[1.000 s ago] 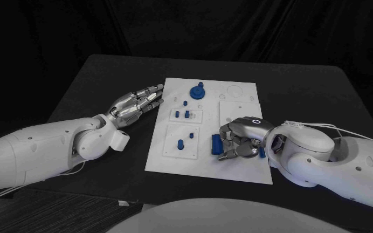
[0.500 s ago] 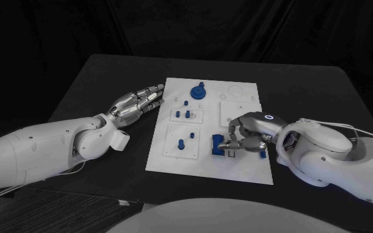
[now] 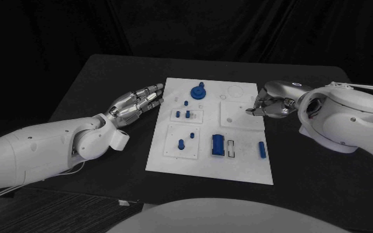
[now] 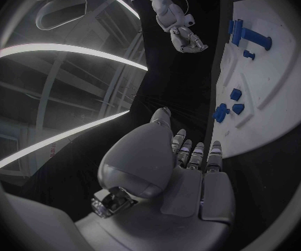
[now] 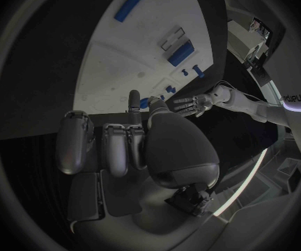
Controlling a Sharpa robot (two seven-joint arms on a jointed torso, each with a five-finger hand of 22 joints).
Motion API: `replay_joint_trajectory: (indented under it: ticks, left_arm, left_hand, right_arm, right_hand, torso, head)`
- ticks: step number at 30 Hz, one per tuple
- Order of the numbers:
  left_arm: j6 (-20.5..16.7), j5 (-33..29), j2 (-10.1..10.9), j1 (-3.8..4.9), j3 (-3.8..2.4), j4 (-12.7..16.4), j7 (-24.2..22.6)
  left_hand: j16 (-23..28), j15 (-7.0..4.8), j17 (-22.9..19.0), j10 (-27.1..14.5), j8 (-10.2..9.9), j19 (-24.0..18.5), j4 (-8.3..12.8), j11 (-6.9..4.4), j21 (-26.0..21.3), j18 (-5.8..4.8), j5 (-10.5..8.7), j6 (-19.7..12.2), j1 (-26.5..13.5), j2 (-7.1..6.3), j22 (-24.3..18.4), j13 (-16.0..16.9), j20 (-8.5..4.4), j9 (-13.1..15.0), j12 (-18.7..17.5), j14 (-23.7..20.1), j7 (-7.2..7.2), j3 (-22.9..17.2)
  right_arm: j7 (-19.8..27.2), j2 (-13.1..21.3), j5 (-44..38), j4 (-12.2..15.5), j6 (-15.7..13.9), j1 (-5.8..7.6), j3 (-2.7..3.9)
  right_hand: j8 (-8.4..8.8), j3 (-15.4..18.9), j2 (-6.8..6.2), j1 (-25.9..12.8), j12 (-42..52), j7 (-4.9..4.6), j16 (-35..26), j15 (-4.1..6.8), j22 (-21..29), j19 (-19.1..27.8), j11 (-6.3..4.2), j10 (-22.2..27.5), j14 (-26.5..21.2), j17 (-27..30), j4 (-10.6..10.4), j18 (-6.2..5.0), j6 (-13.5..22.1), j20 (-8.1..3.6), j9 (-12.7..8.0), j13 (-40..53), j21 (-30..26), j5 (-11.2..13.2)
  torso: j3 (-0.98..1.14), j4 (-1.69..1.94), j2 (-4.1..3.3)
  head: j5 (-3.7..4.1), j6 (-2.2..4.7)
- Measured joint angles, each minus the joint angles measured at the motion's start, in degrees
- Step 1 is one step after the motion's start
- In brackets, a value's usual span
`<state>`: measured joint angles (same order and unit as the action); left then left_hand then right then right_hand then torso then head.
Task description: Assemble the parts on the task board
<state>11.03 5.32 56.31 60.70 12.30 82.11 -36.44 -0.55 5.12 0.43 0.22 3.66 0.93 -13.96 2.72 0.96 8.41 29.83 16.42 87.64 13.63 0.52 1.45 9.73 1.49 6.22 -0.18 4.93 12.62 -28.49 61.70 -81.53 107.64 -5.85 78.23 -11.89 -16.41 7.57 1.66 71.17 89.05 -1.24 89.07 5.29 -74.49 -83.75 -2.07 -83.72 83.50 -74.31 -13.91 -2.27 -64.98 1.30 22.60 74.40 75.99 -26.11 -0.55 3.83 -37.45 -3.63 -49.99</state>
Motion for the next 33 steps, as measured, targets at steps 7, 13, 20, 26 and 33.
replay_joint_trajectory:
  ticks: [7,13,20,26,33]
  left_arm:
    - [-0.2,0.0,-0.1,0.0,0.0,0.0,-0.9]
    - [-0.3,0.0,-0.3,0.0,0.0,0.0,-1.4]
    - [-0.3,0.0,-0.5,0.0,0.0,-0.1,-1.6]
    - [-0.2,0.0,-0.5,-0.04,0.0,-0.1,-1.7]
    - [-0.2,0.0,-0.4,-0.05,0.0,0.0,-1.8]
  left_hand:
    - [0.0,-0.01,0.0,0.0,0.0,-0.4,0.0,0.0,0.0,-0.01,0.01,0.6,0.0,0.0,0.0,0.0,-0.4,0.0,0.0,0.0,0.19,0.0]
    - [0.0,-0.01,0.0,0.0,0.0,-0.4,0.0,0.0,0.0,0.0,0.68,0.6,0.0,0.01,0.0,0.0,-0.4,0.0,0.0,0.0,0.18,0.0]
    - [0.0,-0.01,0.0,0.0,0.0,-0.4,0.0,0.0,0.0,0.0,0.68,0.6,0.0,0.01,0.0,0.0,-0.4,0.0,0.0,0.0,0.18,0.0]
    - [0.0,-0.01,0.0,0.0,0.0,-0.4,0.0,0.0,0.0,-0.01,0.68,0.6,0.0,0.01,0.0,0.0,-0.4,0.0,0.0,0.0,0.18,0.0]
    - [0.0,0.0,0.0,0.0,0.0,-0.4,0.0,0.0,0.0,0.0,0.68,0.6,0.0,0.01,0.0,0.0,-0.39,0.0,0.0,0.0,0.18,0.0]
  right_arm:
    - [-3.6,-1.3,2.5,-2.9,9.2,1.03,-0.03]
    - [-5.4,-2.7,3.7,-4.7,15.9,0.98,-0.03]
    - [-6.4,-3.3,4.3,-5.3,19.4,-0.27,-0.05]
    - [-6.8,-3.8,4.6,-5.6,20.8,-1.43,-0.05]
    - [-7.1,-4.4,4.7,-5.9,21.9,-2.2,-0.06]
  right_hand:
    - [2.47,-1.5,0.68,-3.8,0.0,0.09,0.0,0.6,0.0,-0.4,-0.47,0.5,0.6,0.0,-2.6,0.01,-2.5,-0.41,-1.9,0.0,0.1,12.5]
    - [2.61,-1.5,0.67,-3.7,0.0,0.5,0.0,0.61,0.0,0.2,-0.47,0.4,0.6,0.0,-2.6,0.02,-4.3,-1.01,-2.4,0.0,2.6,12.9]
    - [2.61,-1.6,0.66,-3.7,0.0,1.21,0.0,1.18,0.0,0.2,-1.1,-0.1,0.0,0.0,-1.2,0.02,-6.9,-1.03,-2.4,0.0,2.6,7.7]
    - [2.61,-1.6,0.66,-3.7,0.0,1.2,0.0,1.18,0.0,-0.2,-1.1,-0.1,0.0,0.0,-1.2,0.02,-6.9,-1.41,-2.4,0.0,3.0,7.7]
    - [4.44,-1.6,0.66,-3.7,0.0,0.7,0.0,1.17,0.0,-0.2,-1.1,-0.1,0.0,0.0,-1.2,0.03,-6.4,-1.42,-2.9,0.0,3.7,7.7]
  torso:
    - [0.0,0.02,0.0]
    - [-0.03,0.07,0.01]
    - [-0.03,0.07,-0.05]
    - [-0.04,0.06,-0.05]
    - [-0.03,0.02,-0.08]
  head:
    - [0.26,0.0]
    - [0.55,0.0]
    - [0.79,0.0]
    - [0.75,0.0]
    - [0.68,0.0]
